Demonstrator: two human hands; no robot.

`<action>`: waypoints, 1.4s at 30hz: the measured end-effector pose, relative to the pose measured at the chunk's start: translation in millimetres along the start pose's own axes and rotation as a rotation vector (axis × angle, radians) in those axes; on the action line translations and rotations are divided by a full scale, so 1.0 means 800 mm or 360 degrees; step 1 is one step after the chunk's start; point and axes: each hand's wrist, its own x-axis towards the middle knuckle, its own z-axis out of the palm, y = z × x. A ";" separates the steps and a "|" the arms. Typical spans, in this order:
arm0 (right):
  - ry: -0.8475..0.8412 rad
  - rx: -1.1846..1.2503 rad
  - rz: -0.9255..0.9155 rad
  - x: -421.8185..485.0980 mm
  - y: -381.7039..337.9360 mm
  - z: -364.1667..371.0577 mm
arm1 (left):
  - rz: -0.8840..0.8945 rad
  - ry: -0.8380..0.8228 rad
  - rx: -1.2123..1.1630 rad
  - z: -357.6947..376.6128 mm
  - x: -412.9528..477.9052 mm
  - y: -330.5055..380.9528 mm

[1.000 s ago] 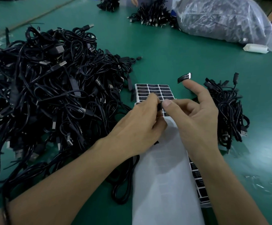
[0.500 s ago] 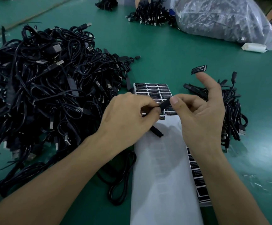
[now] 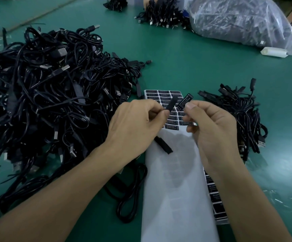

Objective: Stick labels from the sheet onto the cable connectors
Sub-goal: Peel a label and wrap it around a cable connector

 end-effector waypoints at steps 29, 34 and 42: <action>-0.0064 -0.0192 -0.0052 -0.006 -0.001 0.008 | -0.0049 -0.0330 -0.0251 -0.009 0.002 0.000; -0.0053 -0.0206 -0.0061 -0.005 -0.001 0.009 | -0.0071 -0.0344 -0.0259 -0.009 0.002 -0.001; -0.0066 -0.0265 -0.0102 -0.005 0.000 0.009 | -0.0066 -0.0345 -0.0241 -0.010 0.001 0.000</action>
